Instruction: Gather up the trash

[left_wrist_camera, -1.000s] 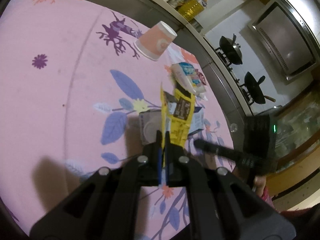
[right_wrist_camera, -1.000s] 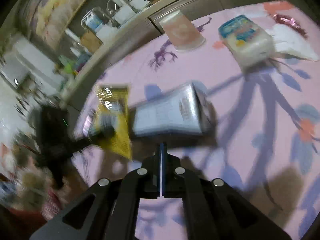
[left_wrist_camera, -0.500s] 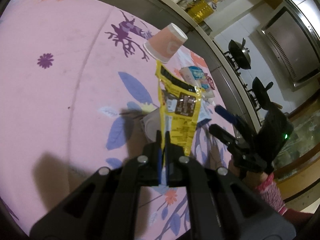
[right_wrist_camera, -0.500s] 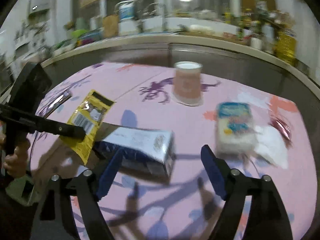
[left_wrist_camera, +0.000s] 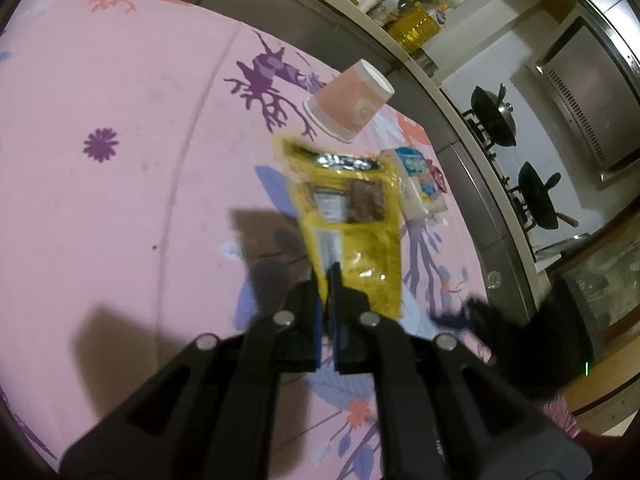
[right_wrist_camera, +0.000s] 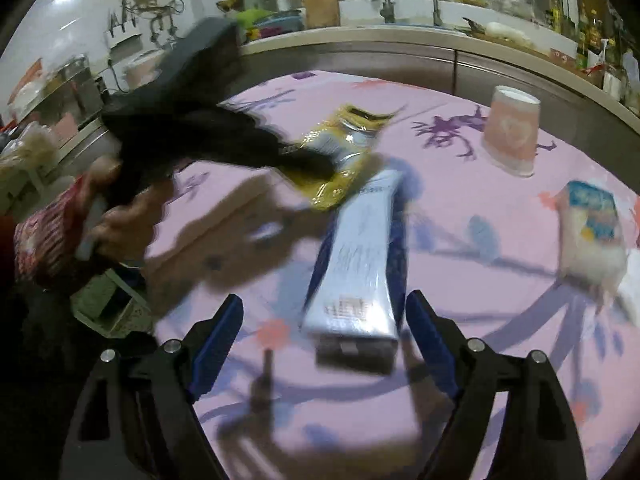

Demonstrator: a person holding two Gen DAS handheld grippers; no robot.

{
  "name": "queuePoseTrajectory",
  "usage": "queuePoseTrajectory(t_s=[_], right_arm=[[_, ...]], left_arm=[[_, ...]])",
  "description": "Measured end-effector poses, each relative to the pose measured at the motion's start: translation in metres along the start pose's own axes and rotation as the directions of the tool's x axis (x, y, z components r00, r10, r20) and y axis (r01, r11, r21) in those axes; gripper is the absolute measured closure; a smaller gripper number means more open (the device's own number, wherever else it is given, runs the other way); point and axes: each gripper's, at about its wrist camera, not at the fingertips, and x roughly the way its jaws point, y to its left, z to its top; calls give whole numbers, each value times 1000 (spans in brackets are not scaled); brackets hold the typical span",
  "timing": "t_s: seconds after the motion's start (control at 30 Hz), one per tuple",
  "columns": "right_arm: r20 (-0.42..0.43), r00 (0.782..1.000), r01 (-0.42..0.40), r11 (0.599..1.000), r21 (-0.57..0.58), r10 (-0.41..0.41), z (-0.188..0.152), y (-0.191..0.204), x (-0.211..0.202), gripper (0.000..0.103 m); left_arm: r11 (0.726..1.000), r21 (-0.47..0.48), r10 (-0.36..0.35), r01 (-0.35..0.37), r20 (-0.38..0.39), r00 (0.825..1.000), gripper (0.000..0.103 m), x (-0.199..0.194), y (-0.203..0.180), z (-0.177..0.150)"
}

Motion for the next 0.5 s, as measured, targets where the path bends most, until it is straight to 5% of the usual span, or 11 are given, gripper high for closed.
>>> queuePoseTrajectory(t_s=[0.2, 0.33, 0.4, 0.43, 0.5], right_arm=[[48, 981, 180, 974, 138, -188, -13, 11, 12, 22], [67, 974, 196, 949, 248, -218, -5, 3, 21, 22], [74, 973, 191, 940, 284, -220, -3, 2, 24, 34], [63, 975, 184, 938, 293, -211, -3, 1, 26, 49], [71, 972, 192, 928, 318, -225, -6, -3, 23, 52]], left_arm=[[999, -19, 44, -44, 3, 999, 100, 1, 3, -6], [992, -23, 126, -126, 42, 991, 100, -14, 9, -12], [985, -22, 173, -172, 49, 984, 100, -20, 13, -14], [982, -19, 188, -187, 47, 981, 100, -21, 14, -14], [978, -4, 208, -208, 39, 977, 100, -20, 13, -17]])
